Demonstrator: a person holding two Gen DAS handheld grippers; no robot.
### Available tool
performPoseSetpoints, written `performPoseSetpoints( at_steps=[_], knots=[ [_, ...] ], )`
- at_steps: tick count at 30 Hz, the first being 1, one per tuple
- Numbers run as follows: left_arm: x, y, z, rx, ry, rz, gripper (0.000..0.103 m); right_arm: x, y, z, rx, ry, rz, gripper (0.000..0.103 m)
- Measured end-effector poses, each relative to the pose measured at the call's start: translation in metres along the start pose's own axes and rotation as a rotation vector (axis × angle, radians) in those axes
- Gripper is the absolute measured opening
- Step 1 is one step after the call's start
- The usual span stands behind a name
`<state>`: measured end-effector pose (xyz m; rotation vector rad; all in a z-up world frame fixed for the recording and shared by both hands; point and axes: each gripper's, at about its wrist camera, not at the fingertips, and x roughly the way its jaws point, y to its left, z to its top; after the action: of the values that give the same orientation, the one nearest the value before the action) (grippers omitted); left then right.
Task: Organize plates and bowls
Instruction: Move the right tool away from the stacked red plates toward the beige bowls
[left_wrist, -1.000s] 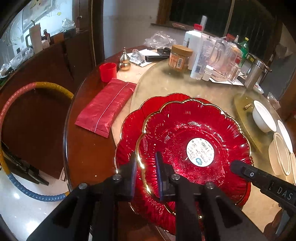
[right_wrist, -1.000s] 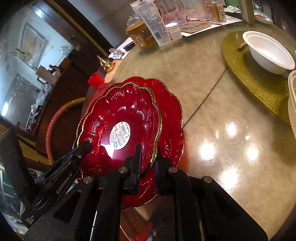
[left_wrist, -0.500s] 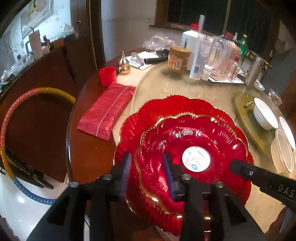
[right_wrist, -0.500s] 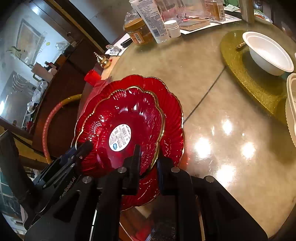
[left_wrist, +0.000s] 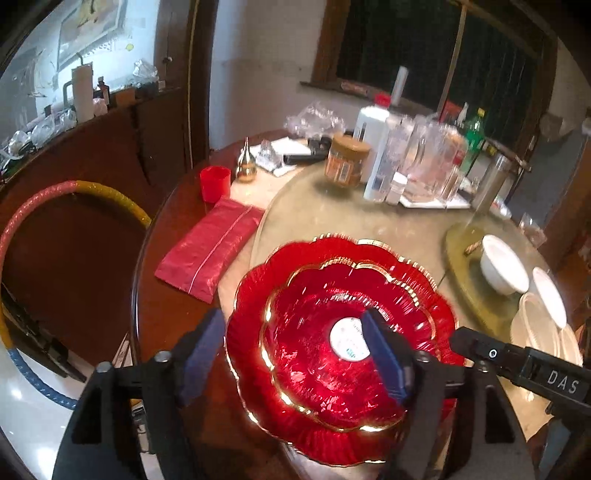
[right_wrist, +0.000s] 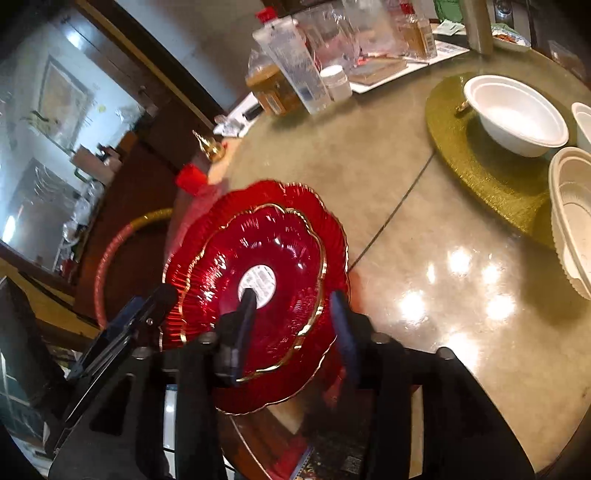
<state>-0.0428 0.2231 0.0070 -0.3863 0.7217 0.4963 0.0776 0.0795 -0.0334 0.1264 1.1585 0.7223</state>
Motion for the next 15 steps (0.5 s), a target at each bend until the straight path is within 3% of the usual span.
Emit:
performPoseSetpoints(
  at_steps=[2, 4, 7, 10, 11, 13, 15],
  knots=[
    [-0.007, -0.001, 0.001, -0.012, -0.028, -0.028, 0.079, -0.011, 0.000, -0.001, -0.009, -0.042, 0.000, 0.055],
    [-0.017, -0.003, 0.001, -0.023, -0.070, -0.062, 0.081, -0.023, -0.003, -0.003, -0.013, -0.097, 0.011, 0.058],
    [-0.036, -0.013, -0.001, -0.007, -0.175, -0.128, 0.084, -0.054, -0.009, -0.012, -0.010, -0.271, 0.029, 0.058],
    [-0.053, -0.029, -0.007, 0.052, -0.294, -0.198, 0.099, -0.090, -0.018, -0.032, -0.041, -0.478, 0.020, 0.083],
    [-0.058, -0.039, -0.011, 0.083, -0.321, -0.244, 0.103, -0.098, -0.022, -0.038, -0.058, -0.524, 0.019, 0.087],
    [-0.056, -0.054, -0.016, 0.130, -0.315, -0.308, 0.103, -0.107, -0.031, -0.048, -0.098, -0.563, 0.013, 0.089],
    [-0.049, -0.071, -0.023, 0.175, -0.262, -0.342, 0.103, -0.107, -0.043, -0.053, -0.134, -0.516, -0.032, 0.089]
  ],
)
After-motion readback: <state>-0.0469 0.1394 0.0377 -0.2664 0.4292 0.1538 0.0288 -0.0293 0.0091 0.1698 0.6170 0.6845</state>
